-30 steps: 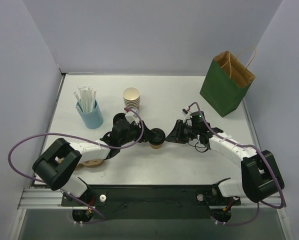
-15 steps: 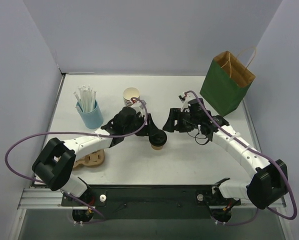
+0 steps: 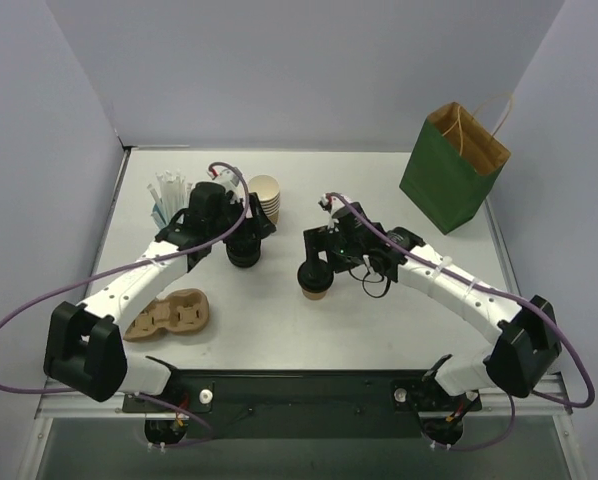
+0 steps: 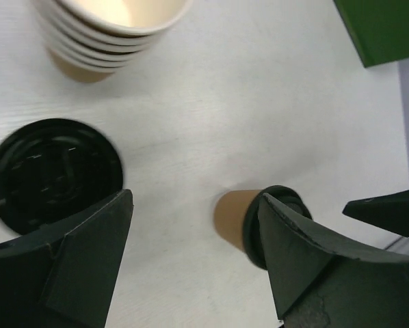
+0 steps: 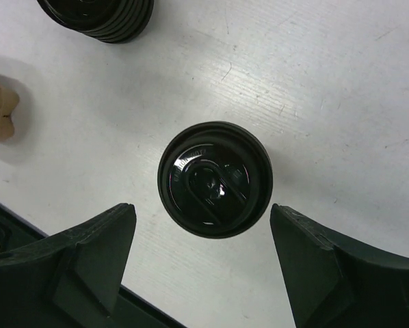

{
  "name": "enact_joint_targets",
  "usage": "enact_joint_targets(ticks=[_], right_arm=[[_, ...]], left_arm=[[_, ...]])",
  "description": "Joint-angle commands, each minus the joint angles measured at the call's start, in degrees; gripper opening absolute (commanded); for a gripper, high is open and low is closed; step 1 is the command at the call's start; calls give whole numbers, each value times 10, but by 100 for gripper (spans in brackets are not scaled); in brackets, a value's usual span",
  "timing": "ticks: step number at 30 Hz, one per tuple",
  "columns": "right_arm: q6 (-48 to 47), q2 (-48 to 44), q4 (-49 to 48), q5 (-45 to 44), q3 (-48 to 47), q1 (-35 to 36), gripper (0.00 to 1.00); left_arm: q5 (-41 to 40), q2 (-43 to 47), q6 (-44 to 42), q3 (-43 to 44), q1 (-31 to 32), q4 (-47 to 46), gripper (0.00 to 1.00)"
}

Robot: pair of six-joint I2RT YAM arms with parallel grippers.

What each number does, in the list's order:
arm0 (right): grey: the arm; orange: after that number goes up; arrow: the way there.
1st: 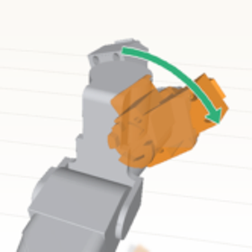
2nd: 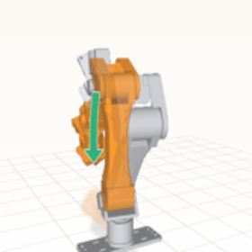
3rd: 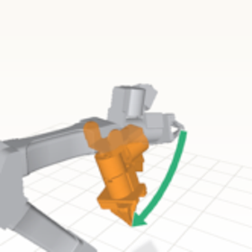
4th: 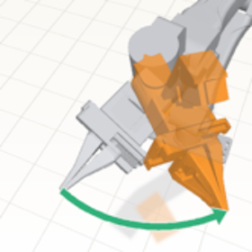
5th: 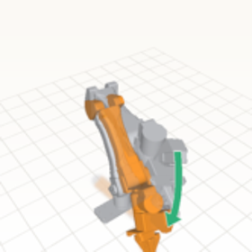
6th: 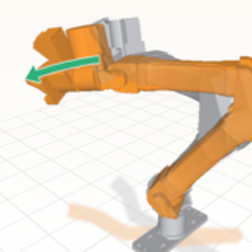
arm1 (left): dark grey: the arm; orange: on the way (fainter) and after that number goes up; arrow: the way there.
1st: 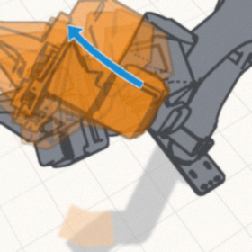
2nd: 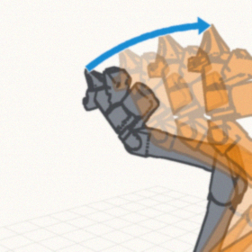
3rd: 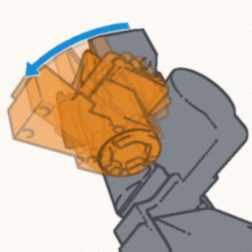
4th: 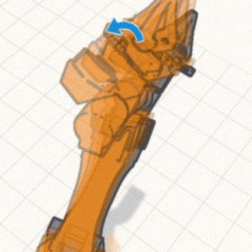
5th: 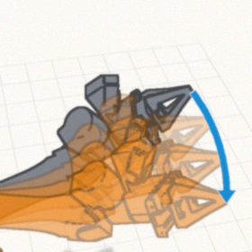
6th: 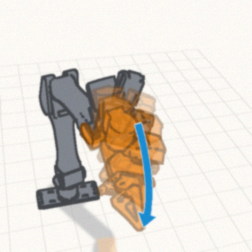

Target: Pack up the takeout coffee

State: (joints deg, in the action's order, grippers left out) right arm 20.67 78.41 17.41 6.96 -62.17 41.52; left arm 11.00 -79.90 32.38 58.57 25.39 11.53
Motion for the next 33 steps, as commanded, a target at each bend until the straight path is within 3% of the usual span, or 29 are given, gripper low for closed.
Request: enact_joint_targets(ticks=[1,9,16,24,33], right_arm=[[-17,45,43,-96,-54,40,82],[-27,144,93,-169,-115,81,82],[-12,202,128,-176,-112,95,69],[4,183,132,-177,-95,96,59],[16,143,160,-293,-40,89,59]], left_arm=[[-86,87,-54,-14,-33,103,86],[-74,206,-91,-87,-65,147,86],[-85,273,-115,-102,-68,180,86],[-106,333,-123,-113,-68,180,86],[-106,351,-121,-116,-68,182,86]])
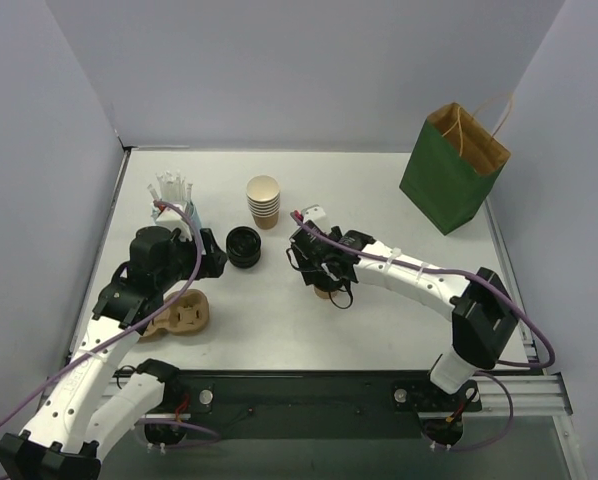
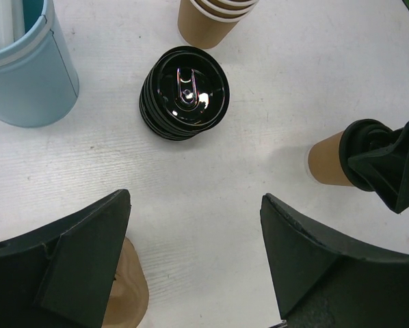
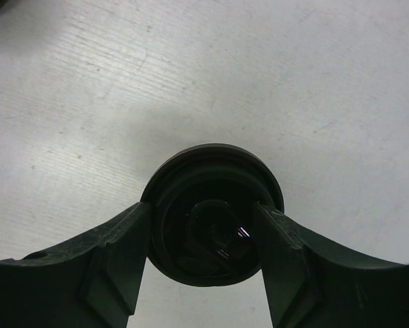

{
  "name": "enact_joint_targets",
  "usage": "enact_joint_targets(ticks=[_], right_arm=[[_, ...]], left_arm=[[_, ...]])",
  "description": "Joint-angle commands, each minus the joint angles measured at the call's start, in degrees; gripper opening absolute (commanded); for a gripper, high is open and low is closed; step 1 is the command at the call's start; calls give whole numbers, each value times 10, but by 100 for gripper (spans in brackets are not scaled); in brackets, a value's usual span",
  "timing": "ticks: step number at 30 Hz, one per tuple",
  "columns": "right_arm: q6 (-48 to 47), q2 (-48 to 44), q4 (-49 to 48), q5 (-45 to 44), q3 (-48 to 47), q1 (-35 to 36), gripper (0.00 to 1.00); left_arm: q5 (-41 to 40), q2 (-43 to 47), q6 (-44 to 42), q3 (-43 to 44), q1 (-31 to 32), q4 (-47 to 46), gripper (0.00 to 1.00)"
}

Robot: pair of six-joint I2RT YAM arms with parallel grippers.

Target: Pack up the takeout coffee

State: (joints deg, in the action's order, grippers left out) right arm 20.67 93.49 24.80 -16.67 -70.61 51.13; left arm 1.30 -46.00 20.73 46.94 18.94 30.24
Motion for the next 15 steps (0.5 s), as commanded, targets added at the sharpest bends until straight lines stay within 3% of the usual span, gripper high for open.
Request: enact_joint_targets(ticks=[1,8,15], right_arm=[[18,-10,88,-62,49,-7,60],[31,-44,90,-59,100,-78,60],[24,-117,90,-49,169,-223,61]], left_arm=[[-22,13,-4,0,-4,-6,86],[-24,14,-3,-1,-4,-5,86],[-39,17,0,-2,-4,-4,86]])
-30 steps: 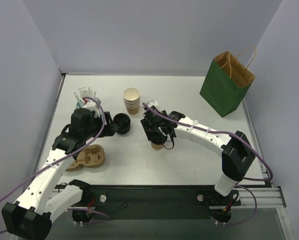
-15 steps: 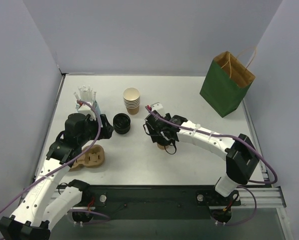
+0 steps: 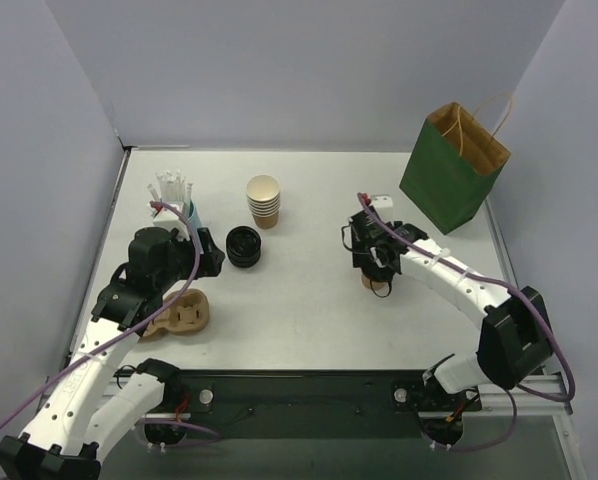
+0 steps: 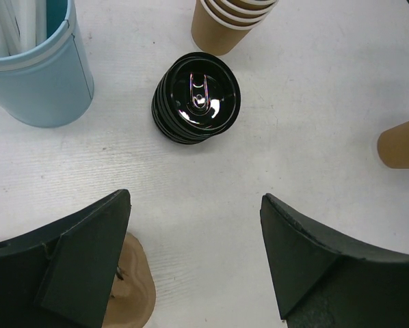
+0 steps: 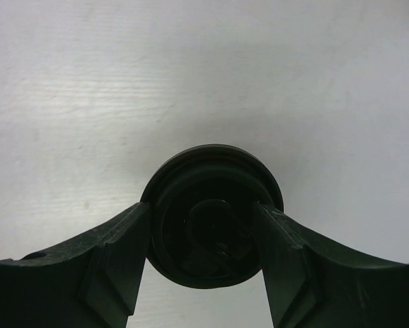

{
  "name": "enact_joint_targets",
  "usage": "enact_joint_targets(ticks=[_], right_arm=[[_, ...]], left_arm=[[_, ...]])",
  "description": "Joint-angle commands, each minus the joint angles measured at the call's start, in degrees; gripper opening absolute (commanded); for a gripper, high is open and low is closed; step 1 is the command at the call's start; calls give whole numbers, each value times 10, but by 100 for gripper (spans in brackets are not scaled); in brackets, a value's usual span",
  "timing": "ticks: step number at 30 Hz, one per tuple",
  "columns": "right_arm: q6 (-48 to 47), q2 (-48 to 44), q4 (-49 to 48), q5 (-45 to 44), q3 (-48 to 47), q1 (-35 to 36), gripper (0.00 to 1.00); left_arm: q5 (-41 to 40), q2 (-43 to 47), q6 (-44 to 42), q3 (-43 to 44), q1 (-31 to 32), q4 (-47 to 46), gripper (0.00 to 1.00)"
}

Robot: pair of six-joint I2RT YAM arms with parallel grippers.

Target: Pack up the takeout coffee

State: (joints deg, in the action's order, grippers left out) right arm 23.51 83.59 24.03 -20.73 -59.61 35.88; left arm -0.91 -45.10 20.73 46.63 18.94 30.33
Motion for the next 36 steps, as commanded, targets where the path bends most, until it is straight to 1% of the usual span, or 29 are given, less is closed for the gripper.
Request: enact_joint_targets(ticks=[1,5,7,9,12,16,22,23,27,28,29,32,36], right_arm=[[-5,-25,97,-15,65,-84,61],[-8,-51,109,-33,91,-142,62],[-11,-60,103,-14,94,-160,64],[-7,-65,105,-11,87,-161,67],[0,-88,114,-4,71,-161,77],[-8,-127,127,9,41,-163,82],[-16,-149,138,40,6,-162,83],[-17,-149,143,40,3,-162,83],[-17,-151,146,59,-1,-161,81],[-17,-156,145,72,-2,-160,81],[-17,-159,142,76,0,-158,80],[-18,-171,131,93,2,-150,79],[-20,-174,117,90,8,-138,79]], left_arm=[[-19,9,1,2,-5,-4,86],[-33,10,9,0,-5,-2,86],[-46,12,12,0,-4,3,86],[-68,12,18,0,-4,7,86],[-92,11,37,2,-5,22,86],[-136,4,78,6,-4,51,86],[-175,5,150,16,-6,105,86],[-191,4,173,19,-6,115,86],[-223,20,241,22,-10,181,85],[-232,25,260,20,-11,193,84],[-243,30,302,18,-12,219,81],[-275,41,372,11,-21,266,77],[-295,34,425,0,-30,293,73]])
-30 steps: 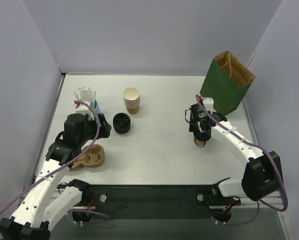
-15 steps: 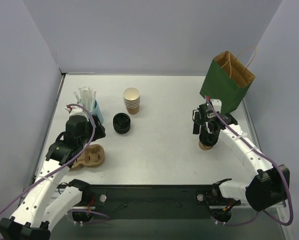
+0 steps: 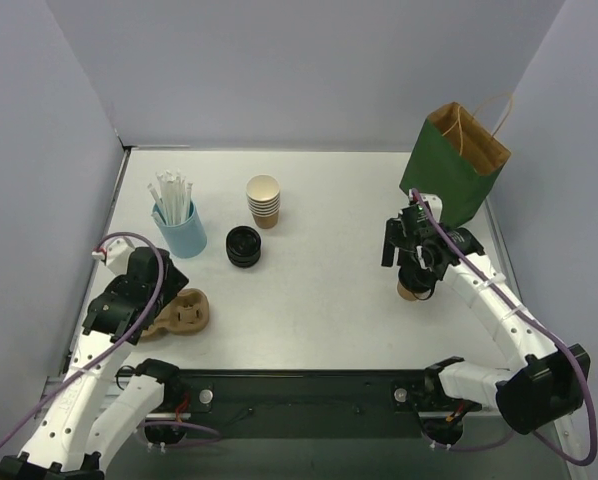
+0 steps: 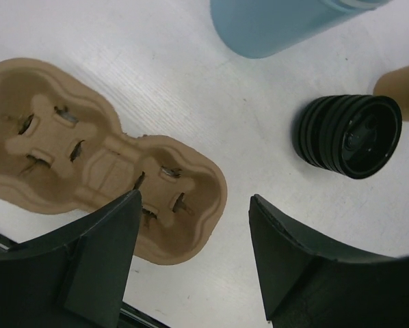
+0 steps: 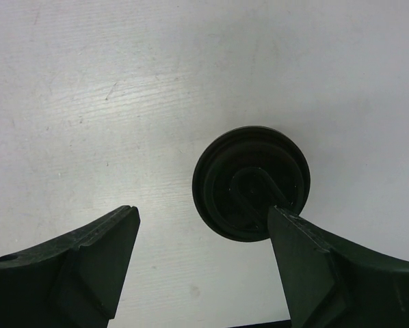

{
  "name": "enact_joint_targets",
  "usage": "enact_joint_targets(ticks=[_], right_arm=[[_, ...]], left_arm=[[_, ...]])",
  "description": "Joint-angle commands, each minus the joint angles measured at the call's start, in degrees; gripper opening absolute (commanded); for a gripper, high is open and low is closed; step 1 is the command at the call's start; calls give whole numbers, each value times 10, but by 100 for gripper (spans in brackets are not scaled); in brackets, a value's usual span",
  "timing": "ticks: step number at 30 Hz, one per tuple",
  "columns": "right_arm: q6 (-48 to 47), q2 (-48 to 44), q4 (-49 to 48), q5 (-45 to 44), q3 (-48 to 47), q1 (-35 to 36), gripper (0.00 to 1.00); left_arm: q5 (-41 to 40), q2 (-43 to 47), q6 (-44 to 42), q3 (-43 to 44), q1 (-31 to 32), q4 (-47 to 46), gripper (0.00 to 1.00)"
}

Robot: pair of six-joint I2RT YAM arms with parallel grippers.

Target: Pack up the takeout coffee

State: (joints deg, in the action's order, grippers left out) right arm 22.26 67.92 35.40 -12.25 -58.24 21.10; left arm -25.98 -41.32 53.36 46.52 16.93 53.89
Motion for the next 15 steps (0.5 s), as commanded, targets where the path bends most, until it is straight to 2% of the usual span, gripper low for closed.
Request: enact_joint_targets(ticks=[1,4,9,15], right_arm=[[-7,-15,1,0,-7,10,79],[-30,2,-3,-28,-53,7,78],[-113,60,-23,-71,-229,-17,78],[-204,183,-27,-61,-419,-97,79]], left_arm=[[-48,-6,116,0,-13,61,72],[-50,-14,119,-2,-13,68,70],[-43,0,81,12,-14,46,69],[25,65,-85,24,-14,-76,80]])
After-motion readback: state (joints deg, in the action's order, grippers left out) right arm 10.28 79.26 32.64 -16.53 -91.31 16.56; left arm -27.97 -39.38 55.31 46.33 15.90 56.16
